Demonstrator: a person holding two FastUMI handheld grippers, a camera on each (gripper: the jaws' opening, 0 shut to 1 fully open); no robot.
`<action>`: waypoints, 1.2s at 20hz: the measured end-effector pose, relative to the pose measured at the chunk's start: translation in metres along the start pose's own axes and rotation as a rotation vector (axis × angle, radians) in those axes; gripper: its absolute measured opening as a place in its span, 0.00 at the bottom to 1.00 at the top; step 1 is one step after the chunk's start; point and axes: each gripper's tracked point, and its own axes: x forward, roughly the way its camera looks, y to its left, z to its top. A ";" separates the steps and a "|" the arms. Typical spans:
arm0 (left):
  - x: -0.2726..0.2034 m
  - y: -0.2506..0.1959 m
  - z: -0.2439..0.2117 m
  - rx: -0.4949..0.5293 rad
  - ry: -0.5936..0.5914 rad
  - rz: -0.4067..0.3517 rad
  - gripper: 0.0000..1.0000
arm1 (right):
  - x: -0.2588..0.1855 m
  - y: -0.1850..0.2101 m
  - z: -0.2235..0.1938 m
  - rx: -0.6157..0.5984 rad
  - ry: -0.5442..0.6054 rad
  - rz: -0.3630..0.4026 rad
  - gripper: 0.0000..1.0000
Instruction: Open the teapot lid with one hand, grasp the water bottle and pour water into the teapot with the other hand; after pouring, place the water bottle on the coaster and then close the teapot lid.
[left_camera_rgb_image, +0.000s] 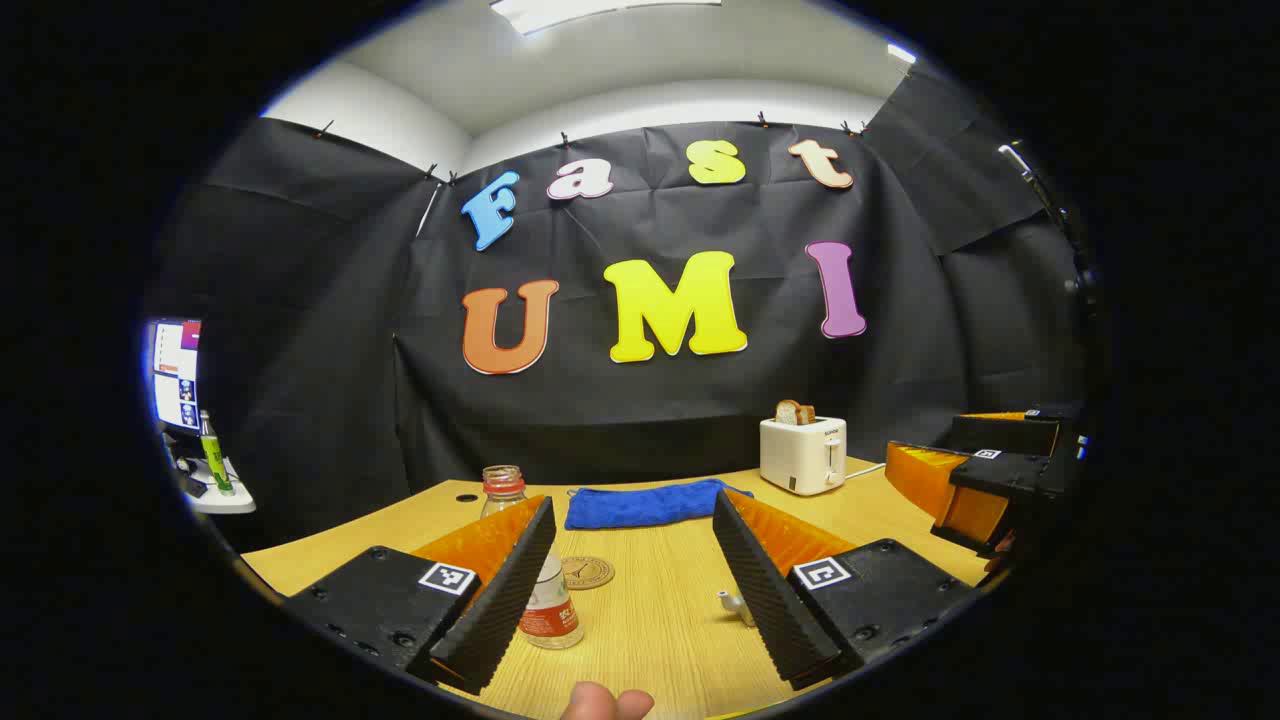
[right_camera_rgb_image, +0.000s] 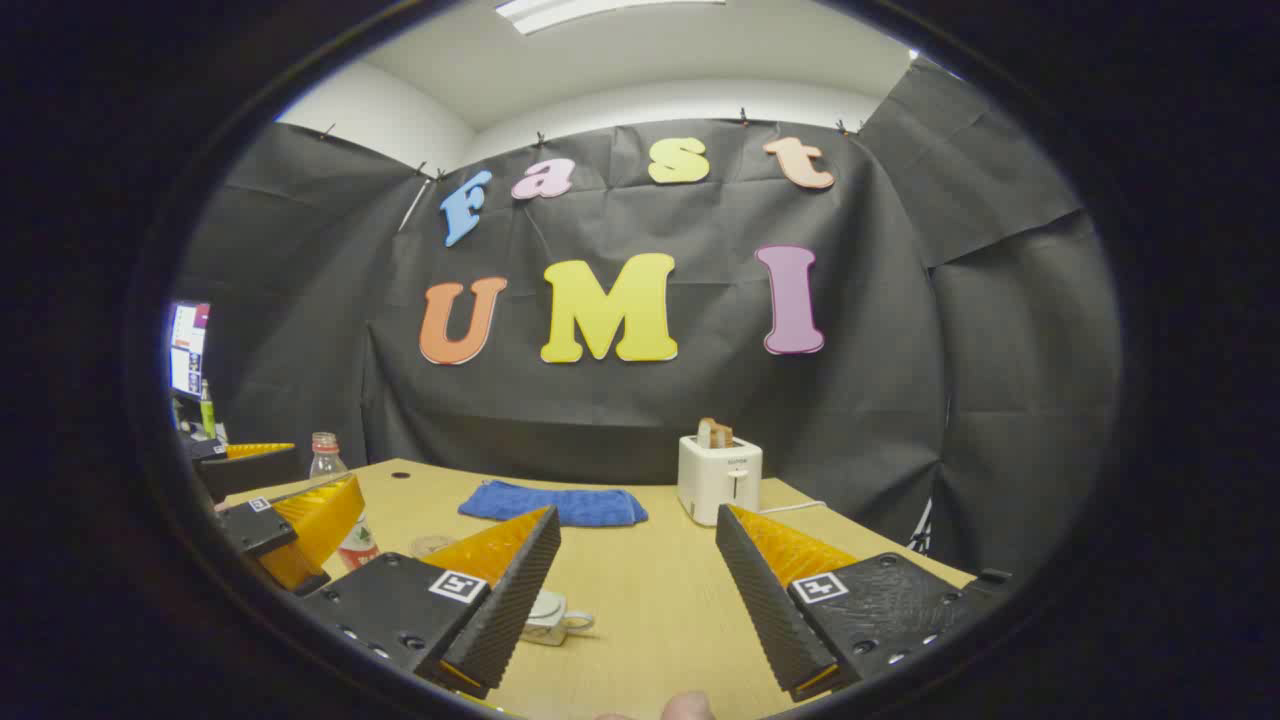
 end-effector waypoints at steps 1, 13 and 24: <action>0.001 0.001 -0.001 -0.001 0.003 0.001 0.99 | 0.001 -0.002 0.001 -0.005 -0.002 -0.003 0.94; 0.000 0.002 -0.003 0.008 0.011 0.005 0.99 | 0.000 -0.001 0.008 0.002 -0.023 0.003 0.96; 0.000 0.006 -0.004 0.019 0.023 0.021 0.99 | -0.001 -0.008 0.005 0.009 -0.016 -0.001 0.95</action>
